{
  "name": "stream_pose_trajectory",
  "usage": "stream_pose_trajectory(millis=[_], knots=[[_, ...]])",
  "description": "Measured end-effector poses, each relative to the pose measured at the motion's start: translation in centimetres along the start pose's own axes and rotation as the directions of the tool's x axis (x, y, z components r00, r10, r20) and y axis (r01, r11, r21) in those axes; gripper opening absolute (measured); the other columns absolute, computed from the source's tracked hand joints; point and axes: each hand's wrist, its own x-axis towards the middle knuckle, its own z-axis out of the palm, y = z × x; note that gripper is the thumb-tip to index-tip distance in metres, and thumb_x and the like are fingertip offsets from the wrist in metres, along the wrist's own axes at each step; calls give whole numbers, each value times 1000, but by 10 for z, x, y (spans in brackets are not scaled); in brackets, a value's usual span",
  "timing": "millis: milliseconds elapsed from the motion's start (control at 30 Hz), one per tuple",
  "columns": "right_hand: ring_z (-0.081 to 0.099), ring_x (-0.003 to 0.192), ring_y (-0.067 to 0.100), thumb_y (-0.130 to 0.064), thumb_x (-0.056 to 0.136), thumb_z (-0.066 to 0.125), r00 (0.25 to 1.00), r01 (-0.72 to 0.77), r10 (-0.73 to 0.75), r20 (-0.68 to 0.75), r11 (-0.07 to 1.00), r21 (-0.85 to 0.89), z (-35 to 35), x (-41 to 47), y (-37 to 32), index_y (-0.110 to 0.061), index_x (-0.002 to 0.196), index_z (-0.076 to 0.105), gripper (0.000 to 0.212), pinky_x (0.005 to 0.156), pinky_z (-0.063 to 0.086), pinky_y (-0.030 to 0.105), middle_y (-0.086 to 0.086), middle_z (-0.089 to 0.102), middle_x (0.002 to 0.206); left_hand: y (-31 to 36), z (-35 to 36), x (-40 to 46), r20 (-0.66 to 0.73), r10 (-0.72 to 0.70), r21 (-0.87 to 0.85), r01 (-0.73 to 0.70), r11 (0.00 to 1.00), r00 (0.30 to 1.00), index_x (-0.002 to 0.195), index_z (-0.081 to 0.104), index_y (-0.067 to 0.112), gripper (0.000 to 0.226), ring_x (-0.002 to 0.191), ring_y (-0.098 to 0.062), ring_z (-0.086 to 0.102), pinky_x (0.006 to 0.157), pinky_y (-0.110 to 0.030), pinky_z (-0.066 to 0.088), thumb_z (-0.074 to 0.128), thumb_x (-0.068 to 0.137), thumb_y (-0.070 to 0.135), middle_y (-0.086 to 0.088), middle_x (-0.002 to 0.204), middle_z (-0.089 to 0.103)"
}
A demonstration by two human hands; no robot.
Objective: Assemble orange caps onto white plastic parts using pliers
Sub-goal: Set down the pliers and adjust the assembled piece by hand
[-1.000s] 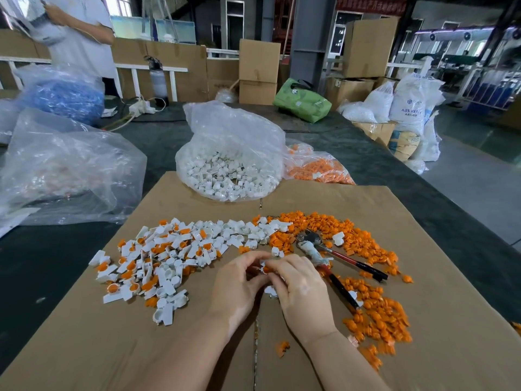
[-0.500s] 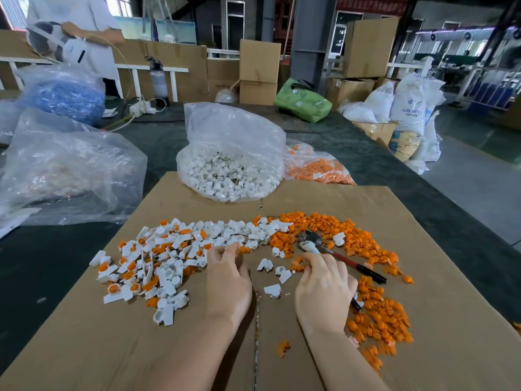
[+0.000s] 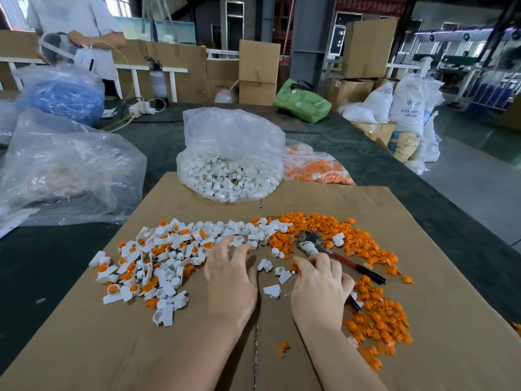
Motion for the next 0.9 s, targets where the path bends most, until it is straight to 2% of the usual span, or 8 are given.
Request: stream_pose_trajectory(millis=[100,233,333,467,533,600,733,900], knots=[[55,89,28,4,63,77,999,20,-18,48,999,-45,0,0,0,-22,89,75,37,81,23,39,4,62,94,0,3,0,66,112,85,-118,989,991,137,42,38,40,130,-14,14,109,-38,17,44,98,32,10,145,25],[53,89,23,-2,70,76,997,29,-25,73,998,-58,-1,1,0,-26,92,74,33,81,20,37,-2,62,93,0,8,2,152,182,69,-194,979,972,130,49,43,33,122,-10,28,94,-28,22,34,101,40,18,137,40],[52,88,21,-2,69,77,996,42,-38,79,998,-52,-2,1,0,-25,89,72,31,83,20,35,-5,62,91,0,8,2,142,184,12,-188,982,972,117,57,40,24,112,-7,35,82,-22,19,42,98,40,19,124,50],[57,73,23,9,54,82,995,95,-94,-44,995,40,-1,0,2,-18,79,70,39,81,31,39,-5,64,76,1,4,1,142,206,-63,-199,978,968,108,59,37,17,101,-5,44,81,-18,27,56,92,36,19,107,56],[60,74,25,11,55,81,990,129,-123,-64,987,99,-1,1,2,-16,90,72,45,75,42,42,-3,66,80,1,1,1,153,197,-130,-177,975,968,104,60,34,18,90,1,45,72,-9,30,64,87,33,22,95,50],[60,83,27,11,63,77,987,158,-158,-16,976,148,-1,1,2,-16,103,71,49,74,44,42,0,65,90,1,-1,1,155,174,-197,-142,970,972,100,62,32,19,80,6,45,66,-3,33,70,82,29,23,89,46],[59,88,23,5,76,69,979,180,-199,35,937,299,-4,1,4,-14,94,71,27,78,47,36,0,64,91,0,-4,0,159,146,-251,-103,962,976,96,63,31,22,81,6,46,70,2,32,74,78,26,17,93,54],[59,71,13,-1,74,75,990,122,-142,10,882,454,-10,0,3,-11,77,67,13,64,51,28,-4,64,75,1,-7,-1,147,112,-290,-65,955,983,90,64,33,23,83,3,49,69,-1,34,78,74,27,18,91,56]])
